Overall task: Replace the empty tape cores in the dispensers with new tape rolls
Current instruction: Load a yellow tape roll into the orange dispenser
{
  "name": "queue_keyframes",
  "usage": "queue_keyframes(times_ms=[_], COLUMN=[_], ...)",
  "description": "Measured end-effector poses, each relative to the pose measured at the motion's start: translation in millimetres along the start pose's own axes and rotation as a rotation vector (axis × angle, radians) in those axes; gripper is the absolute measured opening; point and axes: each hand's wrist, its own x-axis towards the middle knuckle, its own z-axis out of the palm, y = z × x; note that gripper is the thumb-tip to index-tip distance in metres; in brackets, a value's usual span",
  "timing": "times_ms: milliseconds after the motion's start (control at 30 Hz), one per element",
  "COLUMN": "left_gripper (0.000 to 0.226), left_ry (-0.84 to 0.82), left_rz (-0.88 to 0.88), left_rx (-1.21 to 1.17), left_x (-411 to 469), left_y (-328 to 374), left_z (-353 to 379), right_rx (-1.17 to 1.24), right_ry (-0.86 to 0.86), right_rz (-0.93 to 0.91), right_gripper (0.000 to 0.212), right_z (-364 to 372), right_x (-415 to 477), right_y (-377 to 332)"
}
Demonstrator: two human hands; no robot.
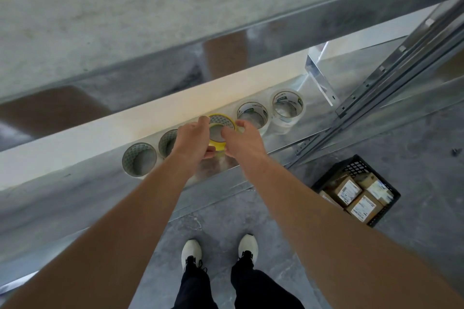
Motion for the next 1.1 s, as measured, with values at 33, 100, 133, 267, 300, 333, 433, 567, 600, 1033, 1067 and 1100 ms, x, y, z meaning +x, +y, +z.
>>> queue_keyframes(times_ms=[33,100,133,267,300,333,433,567,600,1033,1067,1100], left_gripper=[0.038,0.032,0.031,0.045,0.046,0.045,0.039,0.045,0.048,0.033,0.028,0.026], left_ry=[0.015,0.047,0.060,0.106,0.119,0.128,0.160,0.188,0.189,0.133,0.128,0.128], left_rz=[0.013,0.043,0.060,0.153,0.171,0.183,0.178,0.208,0.222,0.234,0.235,0.233], left_rx=[-0.002,-0.011,-0.020,0.016,0.021,0.011,-0.062,-0.146,-0.165,-0.337,-0.357,-0.370], left_x=[-1.3,-4.7,-7.1,-16.9,-19.0,-21.0,-30.0,-49.7,-54.6,-103.7,-107.9,-114.5], left_y=[-0.4,-0.3,-0.4,-1.6,-2.0,-1.9,0.2,7.5,9.0,-11.1,-14.0,-17.0], left_z=[-0.1,-0.6,-1.3,-6.9,-9.2,-11.5,-17.1,-20.7,-21.8,-79.4,-86.3,-94.0], right_rx=[-0.002,0.008,0.019,0.067,0.075,0.070,0.045,0.020,0.014,0.011,-0.017,-0.047], right_ry=[0.002,0.010,0.012,0.023,0.022,0.020,0.004,-0.005,-0.005,0.017,0.032,0.042], right_rz=[-0.001,-0.010,-0.013,-0.025,-0.025,-0.031,-0.082,-0.182,-0.204,-0.285,-0.307,-0.333], right_gripper=[0.072,0.076,0.080,0.091,0.088,0.080,0.063,0.049,0.045,0.053,0.044,0.035], right_z=[-0.7,-1.0,-1.2,-0.6,-0.2,0.0,0.0,-3.8,-4.2,15.8,18.6,21.9], right_x=[-0.9,-2.2,-4.2,-6.4,-6.6,-6.8,-12.2,-32.7,-38.2,-126.2,-135.1,-144.7], right_y=[-0.5,-0.1,-0.6,-1.7,-2.6,-4.1,-12.2,-26.8,-29.0,-33.1,-31.8,-30.3])
